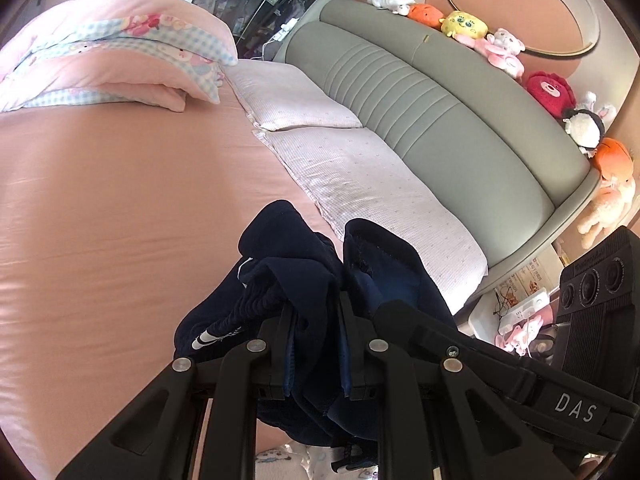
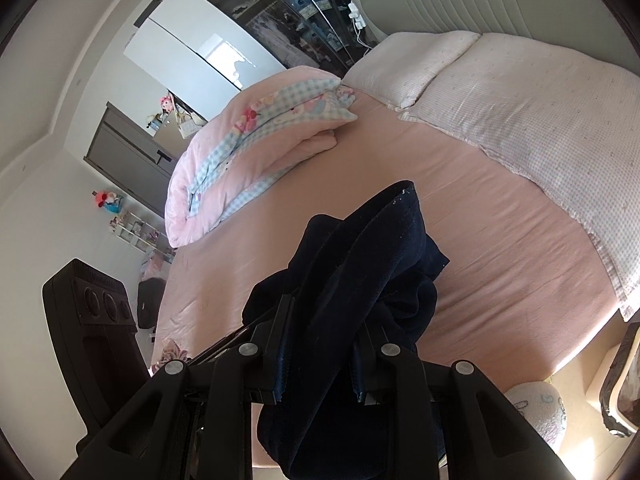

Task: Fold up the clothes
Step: 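Lift the navy garment with both grippers and carry it toward the bed's open area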

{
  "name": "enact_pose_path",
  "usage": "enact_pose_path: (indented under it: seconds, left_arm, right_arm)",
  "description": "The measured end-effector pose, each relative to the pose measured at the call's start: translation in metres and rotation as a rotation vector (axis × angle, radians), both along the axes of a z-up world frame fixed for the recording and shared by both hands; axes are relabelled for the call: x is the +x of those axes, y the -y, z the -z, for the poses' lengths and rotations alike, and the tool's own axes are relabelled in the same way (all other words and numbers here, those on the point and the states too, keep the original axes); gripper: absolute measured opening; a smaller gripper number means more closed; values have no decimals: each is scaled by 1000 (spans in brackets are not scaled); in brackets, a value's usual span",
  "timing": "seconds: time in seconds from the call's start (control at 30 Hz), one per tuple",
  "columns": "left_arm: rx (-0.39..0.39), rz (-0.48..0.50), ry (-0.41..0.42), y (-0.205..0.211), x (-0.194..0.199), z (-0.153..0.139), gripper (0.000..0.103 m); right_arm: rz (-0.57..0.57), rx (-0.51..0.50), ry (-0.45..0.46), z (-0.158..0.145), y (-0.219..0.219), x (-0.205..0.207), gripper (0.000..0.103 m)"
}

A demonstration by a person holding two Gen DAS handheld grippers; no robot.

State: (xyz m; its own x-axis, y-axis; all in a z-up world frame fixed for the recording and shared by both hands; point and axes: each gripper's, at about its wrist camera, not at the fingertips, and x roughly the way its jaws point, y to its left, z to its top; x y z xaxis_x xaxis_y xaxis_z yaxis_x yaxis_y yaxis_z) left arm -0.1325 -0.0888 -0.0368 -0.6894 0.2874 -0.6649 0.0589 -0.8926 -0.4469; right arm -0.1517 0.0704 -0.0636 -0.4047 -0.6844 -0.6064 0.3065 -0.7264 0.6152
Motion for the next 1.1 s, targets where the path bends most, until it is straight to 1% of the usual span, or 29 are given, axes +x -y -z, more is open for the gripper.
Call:
enact_pose_path:
  seconds: [0.1, 0.2, 0.43, 0.53, 0.87, 1.1]
  left_arm:
    - [7, -32, -15, 12, 11, -3, 13]
    - [17, -62, -32, 28, 26, 4, 13]
    - [19, -136, -60, 78, 60, -11, 13]
    - [31, -166, -69, 98, 76, -8, 13]
    - [39, -274, -70, 156, 99, 0, 13]
    - [79, -335, -51, 186, 113, 15, 13]
  right_arm:
    - [-33, 6, -13, -7, 17, 9, 24]
    - [-64, 15, -31, -13, 36, 19, 24]
    - [-147, 35, -72, -27, 85, 39, 24]
    - [-176, 54, -86, -30, 106, 47, 24]
    - [-292, 98, -94, -27, 174, 63, 24]
    - [-357, 146, -117, -22, 213, 73, 24]
